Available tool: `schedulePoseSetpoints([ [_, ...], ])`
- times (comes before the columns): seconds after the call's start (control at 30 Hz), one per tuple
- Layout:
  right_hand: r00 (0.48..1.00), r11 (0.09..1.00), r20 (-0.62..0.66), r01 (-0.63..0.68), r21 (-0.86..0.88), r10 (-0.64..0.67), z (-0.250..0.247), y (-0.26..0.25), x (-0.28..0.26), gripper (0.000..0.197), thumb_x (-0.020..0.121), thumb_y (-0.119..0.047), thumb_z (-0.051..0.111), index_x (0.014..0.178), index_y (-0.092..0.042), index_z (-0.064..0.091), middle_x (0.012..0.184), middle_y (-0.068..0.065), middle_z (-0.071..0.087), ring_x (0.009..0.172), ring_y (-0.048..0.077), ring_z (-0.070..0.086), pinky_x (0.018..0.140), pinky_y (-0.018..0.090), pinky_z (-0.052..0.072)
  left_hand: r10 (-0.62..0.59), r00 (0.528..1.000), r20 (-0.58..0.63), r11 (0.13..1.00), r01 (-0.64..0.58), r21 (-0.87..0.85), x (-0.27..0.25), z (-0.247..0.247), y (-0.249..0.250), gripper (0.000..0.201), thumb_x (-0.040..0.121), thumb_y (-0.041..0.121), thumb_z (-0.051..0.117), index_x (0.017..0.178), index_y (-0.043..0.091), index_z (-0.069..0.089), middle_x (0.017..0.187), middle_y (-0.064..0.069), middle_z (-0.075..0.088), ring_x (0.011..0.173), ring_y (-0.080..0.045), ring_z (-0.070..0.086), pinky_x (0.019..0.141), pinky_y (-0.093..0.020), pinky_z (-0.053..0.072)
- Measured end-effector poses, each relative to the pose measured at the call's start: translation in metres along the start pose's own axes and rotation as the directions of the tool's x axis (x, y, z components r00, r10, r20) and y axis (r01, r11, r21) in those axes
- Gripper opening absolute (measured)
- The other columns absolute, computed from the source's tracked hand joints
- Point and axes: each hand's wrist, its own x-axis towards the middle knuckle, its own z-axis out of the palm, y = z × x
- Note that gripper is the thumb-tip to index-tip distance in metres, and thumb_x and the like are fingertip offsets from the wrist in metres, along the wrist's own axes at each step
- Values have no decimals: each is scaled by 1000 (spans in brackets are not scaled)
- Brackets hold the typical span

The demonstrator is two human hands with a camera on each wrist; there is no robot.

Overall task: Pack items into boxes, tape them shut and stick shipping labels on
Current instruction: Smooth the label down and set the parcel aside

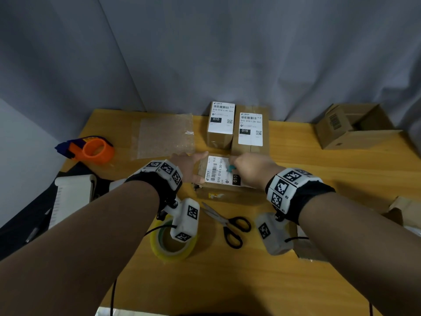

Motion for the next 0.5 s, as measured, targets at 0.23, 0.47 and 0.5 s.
schedulePoseSetpoints([
  [0.23, 999, 999, 37, -26, -38, 28, 2, 14, -16, 31, 93, -5, 44, 122, -14, 52, 105, 8, 61, 92, 27, 59, 66, 32, 46, 5, 1000, -14, 998, -4, 60, -3, -3, 13, 87, 88, 42, 62, 152, 29, 5, 153, -13, 28, 138, -34, 28, 112, -45, 22],
  [0.47, 996, 993, 55, -68, -101, 74, 6, 15, -24, 31, 93, -4, 42, 120, -11, 54, 111, 10, 61, 97, 28, 60, 65, 32, 42, 87, 995, -44, 987, -80, 139, -3, -10, 37, 88, 84, 49, 62, 151, 20, 14, 160, -4, 0, 146, -29, -5, 114, -56, -4],
  [0.5, 996, 993, 51, -65, -101, 70, 5, 15, -24, 30, 93, -4, 42, 120, -12, 54, 111, 10, 61, 98, 28, 60, 66, 32, 42, 131, 990, -44, 982, -124, 144, -1, -6, 43, 95, 82, 54, 63, 152, 18, 10, 160, -4, -2, 146, -27, -5, 115, -52, -3],
])
